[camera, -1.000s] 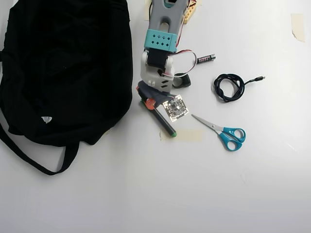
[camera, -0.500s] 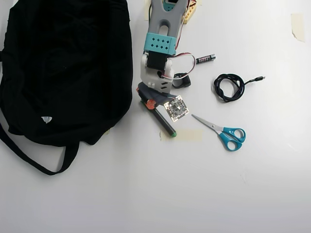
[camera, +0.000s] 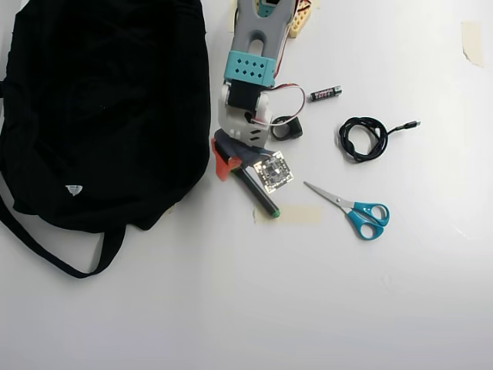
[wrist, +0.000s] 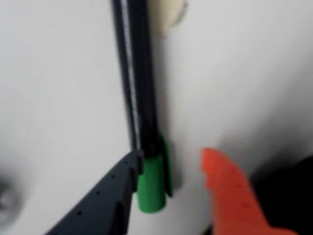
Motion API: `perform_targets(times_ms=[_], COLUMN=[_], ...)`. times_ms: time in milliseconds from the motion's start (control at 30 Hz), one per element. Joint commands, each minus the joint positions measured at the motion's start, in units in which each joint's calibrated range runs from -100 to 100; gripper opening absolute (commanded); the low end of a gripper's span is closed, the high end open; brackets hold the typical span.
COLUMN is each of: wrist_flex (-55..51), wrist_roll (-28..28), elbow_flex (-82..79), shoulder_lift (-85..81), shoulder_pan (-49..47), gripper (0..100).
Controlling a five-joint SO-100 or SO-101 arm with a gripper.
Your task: Put the green marker into the black bag
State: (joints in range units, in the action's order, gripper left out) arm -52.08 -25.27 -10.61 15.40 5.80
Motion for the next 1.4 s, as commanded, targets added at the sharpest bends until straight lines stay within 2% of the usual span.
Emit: perform_targets(times_ms=[0, 333, 667, 1367], wrist_flex=[0.75, -1.41, -10.54, -14.24], wrist_roll=[-0.26, -0.16, 0.89, 2.15], elbow_flex=[1.09, 1.09, 5.94, 6.66], shoulder_lift=[-0.63, -1.29, -1.79, -1.79], shoulder_pan=[0.03, -0.49, -1.54, -4.53], gripper=[25, 30, 31, 31])
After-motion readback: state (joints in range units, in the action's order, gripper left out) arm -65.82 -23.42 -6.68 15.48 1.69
